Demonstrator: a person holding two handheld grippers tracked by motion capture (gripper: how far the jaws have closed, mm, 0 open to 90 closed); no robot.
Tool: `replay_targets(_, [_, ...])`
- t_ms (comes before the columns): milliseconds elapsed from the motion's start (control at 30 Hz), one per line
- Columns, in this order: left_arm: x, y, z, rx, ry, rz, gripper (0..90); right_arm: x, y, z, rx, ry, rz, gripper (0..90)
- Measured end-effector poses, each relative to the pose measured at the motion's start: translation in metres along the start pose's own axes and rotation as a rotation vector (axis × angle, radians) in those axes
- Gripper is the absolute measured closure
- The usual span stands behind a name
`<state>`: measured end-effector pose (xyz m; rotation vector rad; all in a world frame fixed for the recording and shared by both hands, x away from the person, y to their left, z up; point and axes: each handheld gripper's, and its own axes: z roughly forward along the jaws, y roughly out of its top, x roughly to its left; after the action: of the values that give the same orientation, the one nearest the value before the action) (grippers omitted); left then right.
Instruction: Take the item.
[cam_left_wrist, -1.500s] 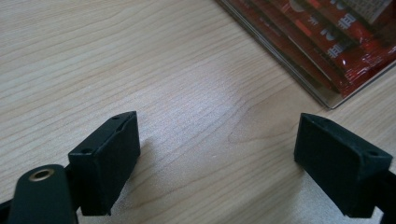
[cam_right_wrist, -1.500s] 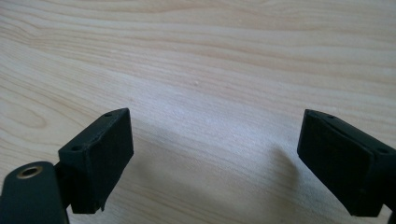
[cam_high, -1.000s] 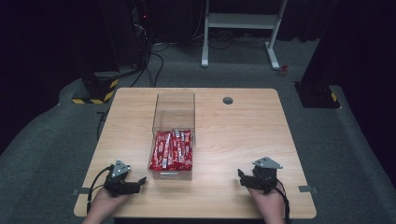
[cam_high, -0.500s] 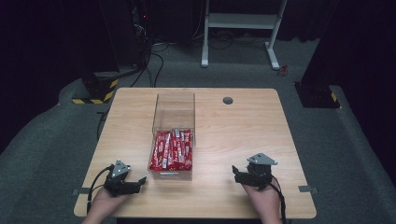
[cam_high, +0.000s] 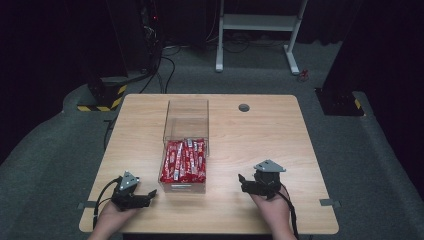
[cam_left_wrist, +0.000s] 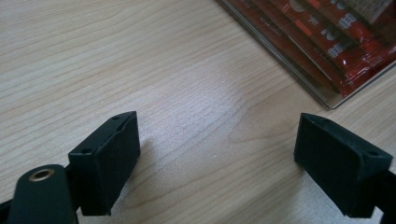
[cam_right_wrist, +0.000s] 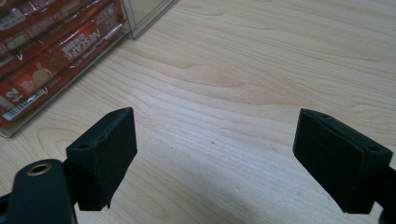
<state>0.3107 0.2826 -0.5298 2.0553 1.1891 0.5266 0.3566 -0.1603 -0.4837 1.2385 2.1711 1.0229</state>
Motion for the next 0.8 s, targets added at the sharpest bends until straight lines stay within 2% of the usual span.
replay_targets(333, [0.0,0.0,0.0,0.0,-0.001,0.0,14.8,0.008,0.007,0.0,-0.021,0.033,0.008,14.5])
replay_targets(800, [0.0,0.0,0.0,0.001,-0.002,-0.002,14.7,0.027,0.031,-0.002,-0.069,0.08,-0.025,16.6])
